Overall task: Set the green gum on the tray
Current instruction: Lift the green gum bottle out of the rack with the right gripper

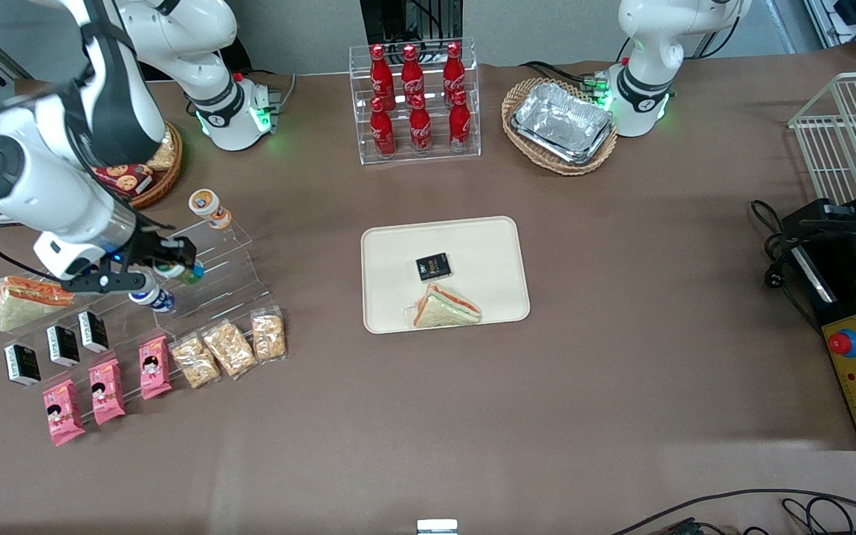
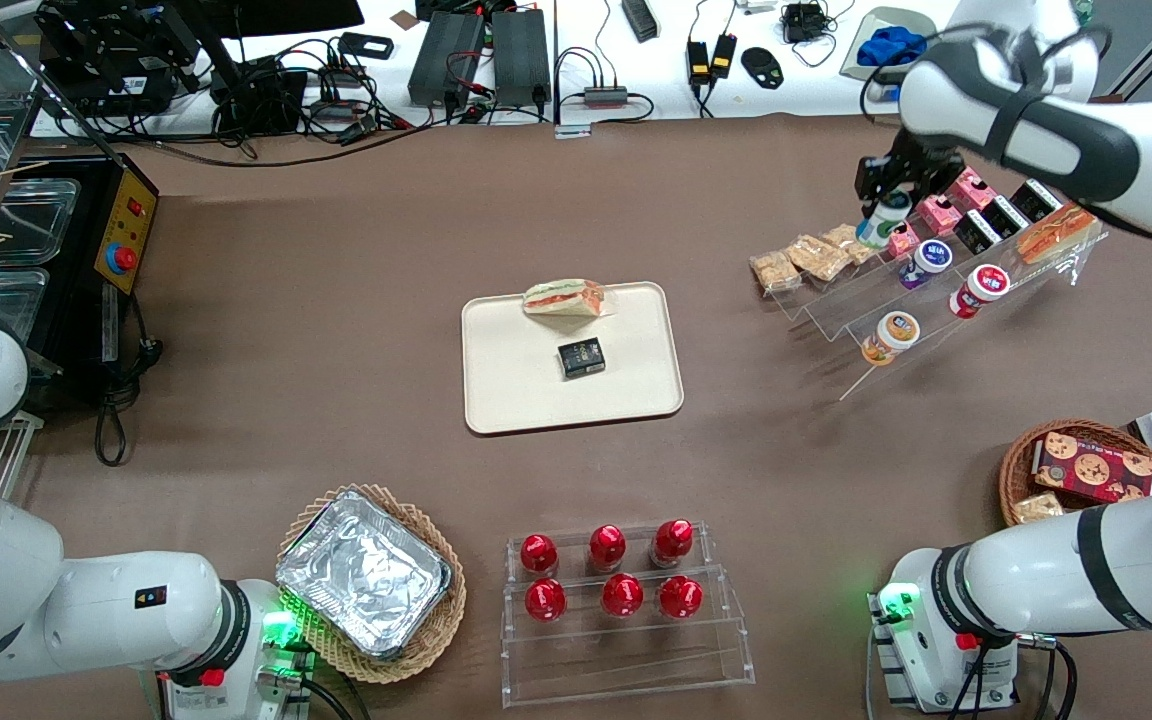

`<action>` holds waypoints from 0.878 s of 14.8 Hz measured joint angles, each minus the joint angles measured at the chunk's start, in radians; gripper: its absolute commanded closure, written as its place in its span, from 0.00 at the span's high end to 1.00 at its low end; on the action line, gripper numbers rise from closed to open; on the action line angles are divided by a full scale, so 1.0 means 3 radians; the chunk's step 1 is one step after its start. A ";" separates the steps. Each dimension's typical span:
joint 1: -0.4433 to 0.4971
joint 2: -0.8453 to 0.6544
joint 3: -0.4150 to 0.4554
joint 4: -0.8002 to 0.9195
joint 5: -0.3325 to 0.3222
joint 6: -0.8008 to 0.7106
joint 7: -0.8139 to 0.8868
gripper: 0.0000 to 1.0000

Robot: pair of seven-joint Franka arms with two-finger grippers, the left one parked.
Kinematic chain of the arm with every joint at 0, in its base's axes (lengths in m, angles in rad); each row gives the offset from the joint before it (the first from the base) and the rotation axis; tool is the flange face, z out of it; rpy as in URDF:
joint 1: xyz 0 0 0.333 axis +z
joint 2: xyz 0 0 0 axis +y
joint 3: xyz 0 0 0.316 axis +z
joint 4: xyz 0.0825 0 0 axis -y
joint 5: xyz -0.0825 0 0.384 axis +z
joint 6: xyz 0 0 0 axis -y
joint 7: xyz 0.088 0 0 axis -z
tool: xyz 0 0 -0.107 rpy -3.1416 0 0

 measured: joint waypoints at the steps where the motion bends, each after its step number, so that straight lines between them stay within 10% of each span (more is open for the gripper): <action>1: 0.0039 -0.0003 0.0001 0.0162 0.0000 -0.0215 0.0019 0.40; 8: 0.0260 -0.0022 0.0007 0.1154 0.0105 -0.1269 0.0247 0.40; 13: 0.1018 0.0032 0.0027 0.1213 0.0211 -0.1261 0.1592 0.40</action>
